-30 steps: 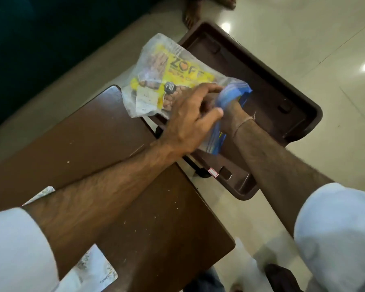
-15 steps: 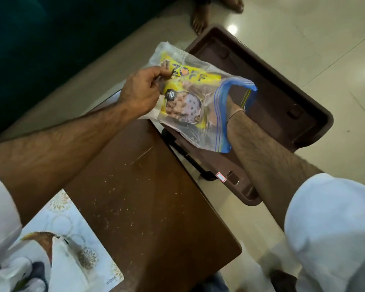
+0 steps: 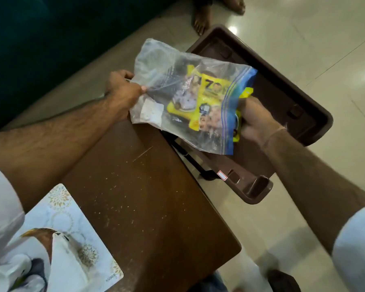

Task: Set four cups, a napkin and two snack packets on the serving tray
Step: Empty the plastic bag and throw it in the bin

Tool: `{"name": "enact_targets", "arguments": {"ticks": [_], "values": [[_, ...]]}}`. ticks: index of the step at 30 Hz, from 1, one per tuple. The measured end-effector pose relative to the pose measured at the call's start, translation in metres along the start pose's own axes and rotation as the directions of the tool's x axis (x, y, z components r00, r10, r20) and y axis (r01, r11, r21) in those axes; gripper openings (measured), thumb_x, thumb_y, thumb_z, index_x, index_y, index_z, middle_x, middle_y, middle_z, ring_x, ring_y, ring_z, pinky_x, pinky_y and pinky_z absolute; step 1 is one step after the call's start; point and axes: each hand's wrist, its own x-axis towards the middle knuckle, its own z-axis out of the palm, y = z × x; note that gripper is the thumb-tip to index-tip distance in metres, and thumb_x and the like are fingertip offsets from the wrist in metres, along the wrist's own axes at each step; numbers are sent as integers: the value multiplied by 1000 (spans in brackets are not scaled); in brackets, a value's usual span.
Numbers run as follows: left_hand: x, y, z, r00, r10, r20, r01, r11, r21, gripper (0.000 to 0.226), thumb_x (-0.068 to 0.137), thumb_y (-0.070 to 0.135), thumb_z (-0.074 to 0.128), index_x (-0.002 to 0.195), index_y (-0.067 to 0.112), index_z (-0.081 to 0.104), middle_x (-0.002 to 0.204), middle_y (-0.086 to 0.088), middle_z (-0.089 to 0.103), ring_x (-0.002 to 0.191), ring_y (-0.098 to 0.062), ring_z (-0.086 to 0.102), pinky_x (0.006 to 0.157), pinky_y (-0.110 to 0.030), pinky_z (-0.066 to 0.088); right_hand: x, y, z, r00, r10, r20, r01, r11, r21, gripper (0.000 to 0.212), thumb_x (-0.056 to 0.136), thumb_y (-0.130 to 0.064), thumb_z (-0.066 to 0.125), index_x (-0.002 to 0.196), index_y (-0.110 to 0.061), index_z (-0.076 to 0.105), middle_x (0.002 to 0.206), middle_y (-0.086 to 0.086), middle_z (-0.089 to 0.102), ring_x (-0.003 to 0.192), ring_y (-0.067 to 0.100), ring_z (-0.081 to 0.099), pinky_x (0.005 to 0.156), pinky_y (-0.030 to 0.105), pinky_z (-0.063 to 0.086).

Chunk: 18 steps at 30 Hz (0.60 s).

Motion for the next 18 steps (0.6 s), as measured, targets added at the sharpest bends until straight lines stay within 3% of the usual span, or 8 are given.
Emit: {"name": "enact_targets", "arguments": {"ticks": [1,3,7,10,12,13,16,18], "values": [[4,-2,-4,1000,10,-8,-10,1000,9,30,79,16,82,101,22,63,100,3,67,82,-9,65,55,-20,49,-2,1,-16,1000,19,19,-19,1000,-16,40,96,-3,51,134,8,55,123,25,66,110,39,66,94,49,56],[10,-6,-13,999,30,-17,-29,999,31,28,80,16,81,101,23,63,97,6,65,77,-3,62,53,-17,47,-8,-1,-51,997,76,27,-75,997,-24,46,95,-4,54,140,1,51,139,23,57,127,43,57,106,59,45],[10,-16,-23,999,49,-18,-50,998,-44,35,81,19,81,112,17,64,97,8,66,86,-9,67,63,-22,55,-20,-2,-112,990,41,-132,-58,991,-121,42,93,-7,60,134,-6,59,130,14,67,116,37,66,104,57,48],[-5,-24,-23,999,-22,-35,10,956,-292,36,84,31,78,111,15,61,105,3,69,94,-14,71,72,-24,59,-28,-3,-121,935,-141,-326,-4,913,-407,52,83,-6,75,132,-2,57,125,10,69,113,31,68,103,52,51],[-24,-33,-25,995,-93,-47,63,893,-445,43,86,43,73,110,10,61,106,-2,70,94,-20,71,71,-27,57,-34,-1,-112,830,-353,-433,-35,741,-671,75,73,-14,84,135,-1,44,132,11,57,123,31,57,106,51,47],[-38,-38,-25,991,-126,-45,87,861,-501,47,86,50,68,107,9,62,105,-4,69,90,-24,69,69,-31,54,-37,-3,-104,743,-522,-419,-33,597,-802,80,71,-21,83,136,-4,39,136,13,49,127,33,49,106,49,44],[-89,-51,-19,977,-215,2,169,763,-623,56,82,63,60,113,16,64,107,-7,62,86,-22,58,69,-33,48,-34,-23,-64,512,-851,-117,219,261,-940,67,77,-38,71,134,-14,43,138,10,44,126,28,45,97,38,41],[-124,-56,-7,968,-210,134,247,728,-640,69,78,61,64,126,13,54,116,-8,62,89,-21,60,74,-36,51,-11,-44,-29,526,-842,123,445,149,-883,60,83,-36,68,133,-11,47,135,10,48,122,26,50,102,38,44]]}}
